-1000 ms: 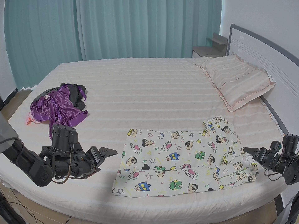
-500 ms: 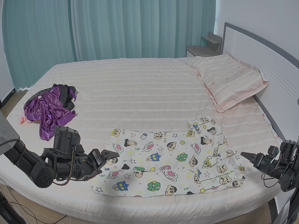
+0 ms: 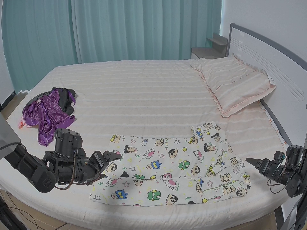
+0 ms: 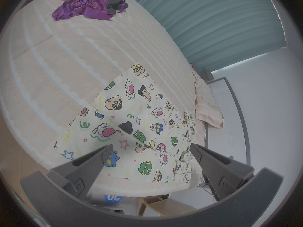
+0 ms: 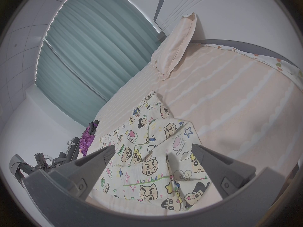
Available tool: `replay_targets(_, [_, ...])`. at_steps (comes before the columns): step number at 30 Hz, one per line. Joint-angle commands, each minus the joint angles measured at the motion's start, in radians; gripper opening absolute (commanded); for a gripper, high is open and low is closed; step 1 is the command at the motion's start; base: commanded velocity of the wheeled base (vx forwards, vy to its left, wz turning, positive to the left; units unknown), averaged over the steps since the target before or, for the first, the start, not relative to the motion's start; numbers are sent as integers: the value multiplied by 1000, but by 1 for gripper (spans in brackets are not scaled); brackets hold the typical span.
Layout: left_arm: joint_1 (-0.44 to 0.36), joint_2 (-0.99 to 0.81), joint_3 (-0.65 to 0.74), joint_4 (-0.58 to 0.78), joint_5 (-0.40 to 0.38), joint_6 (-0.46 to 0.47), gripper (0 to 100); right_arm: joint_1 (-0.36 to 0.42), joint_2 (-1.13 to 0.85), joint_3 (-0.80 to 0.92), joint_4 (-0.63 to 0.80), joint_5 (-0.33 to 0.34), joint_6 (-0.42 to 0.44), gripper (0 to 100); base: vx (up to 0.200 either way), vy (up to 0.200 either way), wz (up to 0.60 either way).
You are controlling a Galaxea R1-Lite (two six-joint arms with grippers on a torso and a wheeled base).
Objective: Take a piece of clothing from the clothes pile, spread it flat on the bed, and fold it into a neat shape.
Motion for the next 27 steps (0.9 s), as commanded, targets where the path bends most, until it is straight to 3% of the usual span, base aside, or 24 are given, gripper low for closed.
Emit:
replay_targets(1, [2, 7, 0, -22, 1, -6, 100, 1, 2, 18, -13, 1, 0, 100, 200, 0, 0])
replay_targets(8, [2, 23, 0, -25, 3, -3, 100, 1, 1, 18, -13, 1, 0, 100, 200, 0, 0])
replay_targets(19, [17, 106, -40, -118, 115, 2, 100, 6, 1, 18, -13, 1, 2, 100, 0, 0, 0])
replay_targets(25, [149, 305, -291, -68, 119, 184, 100, 27, 5, 18, -13, 1, 0, 100, 0, 0, 0])
replay_targets(27, [157, 336, -334, -34, 119, 203, 100, 27, 5, 18, -13, 1, 0, 100, 0, 0, 0])
